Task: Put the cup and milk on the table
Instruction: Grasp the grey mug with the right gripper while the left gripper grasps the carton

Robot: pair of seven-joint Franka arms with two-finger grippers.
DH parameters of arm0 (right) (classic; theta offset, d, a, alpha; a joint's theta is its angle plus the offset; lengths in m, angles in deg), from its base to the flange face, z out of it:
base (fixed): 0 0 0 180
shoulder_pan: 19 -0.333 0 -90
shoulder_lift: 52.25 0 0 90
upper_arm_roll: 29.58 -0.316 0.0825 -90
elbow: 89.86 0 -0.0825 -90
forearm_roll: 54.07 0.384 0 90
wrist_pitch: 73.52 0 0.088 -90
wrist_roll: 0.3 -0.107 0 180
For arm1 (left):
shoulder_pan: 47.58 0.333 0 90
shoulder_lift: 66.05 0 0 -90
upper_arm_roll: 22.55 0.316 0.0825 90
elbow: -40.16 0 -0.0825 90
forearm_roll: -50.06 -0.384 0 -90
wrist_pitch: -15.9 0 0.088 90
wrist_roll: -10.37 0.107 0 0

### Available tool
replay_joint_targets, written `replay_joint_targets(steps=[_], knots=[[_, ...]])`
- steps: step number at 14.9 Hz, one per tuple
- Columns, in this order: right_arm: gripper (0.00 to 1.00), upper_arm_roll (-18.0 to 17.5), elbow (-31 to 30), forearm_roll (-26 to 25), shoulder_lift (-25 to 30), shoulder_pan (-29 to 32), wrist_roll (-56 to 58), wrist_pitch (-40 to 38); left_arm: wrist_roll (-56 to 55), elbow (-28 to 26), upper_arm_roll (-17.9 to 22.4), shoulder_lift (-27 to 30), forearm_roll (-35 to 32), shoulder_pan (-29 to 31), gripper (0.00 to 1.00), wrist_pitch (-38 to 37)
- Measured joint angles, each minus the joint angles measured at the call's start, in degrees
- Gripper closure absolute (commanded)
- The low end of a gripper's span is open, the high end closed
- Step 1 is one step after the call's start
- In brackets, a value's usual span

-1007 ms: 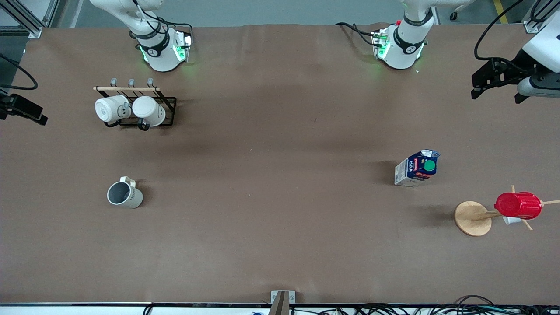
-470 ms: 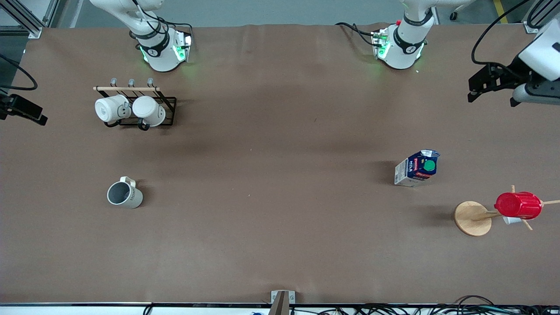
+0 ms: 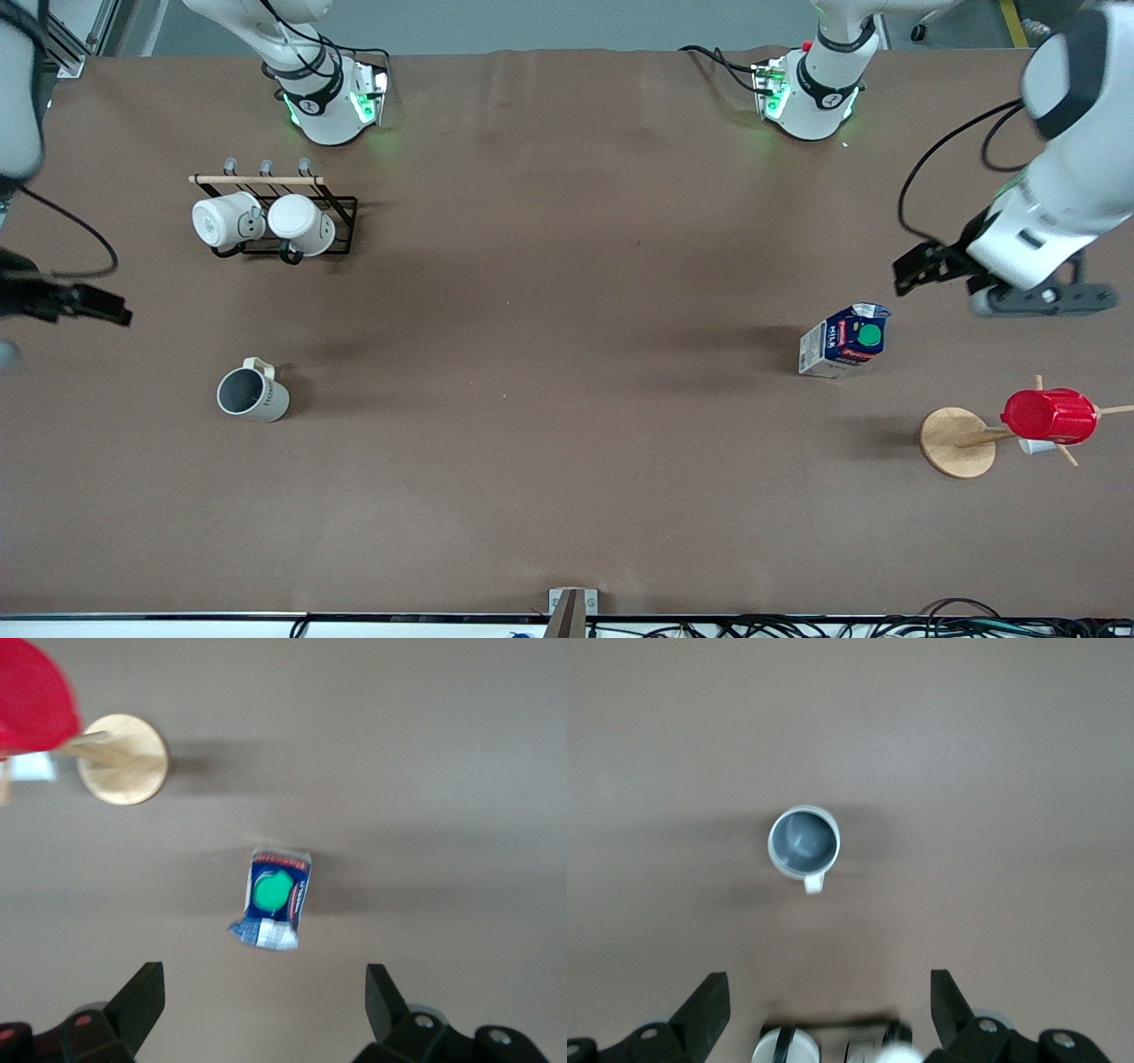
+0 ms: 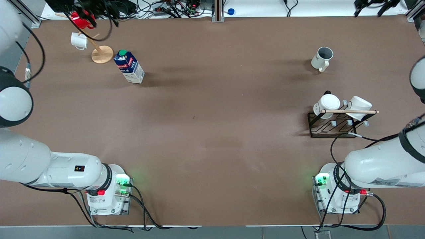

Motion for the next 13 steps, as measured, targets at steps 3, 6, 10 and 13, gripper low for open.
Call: replay_joint_targets(steps=[3, 6, 10, 13], knots=[[0.00, -0.05, -5.13, 0.06, -5.32, 0.33, 0.62, 11.70, -0.09, -5.60, -1.32, -3.02, -0.01, -0.07, 0.00, 6.91], [0.00, -0.40, -11.58, 0.06, -7.35, 0.23, 1.46, 21.94, -0.10, -6.50, -2.28, -6.09, -2.44, -0.19, 0.00, 9.56], [0.00, -0.42, -18.34, 0.06, -8.97, 0.24, 4.49, 32.84, -0.09, -7.96, -2.29, -8.38, -5.25, -0.14, 0.00, 14.02], [0.05, -0.44, -22.30, 0.06, -10.76, 0.23, 5.15, 40.20, 0.74, -9.08, -2.29, -9.39, -5.28, -0.04, 0.03, 15.36]])
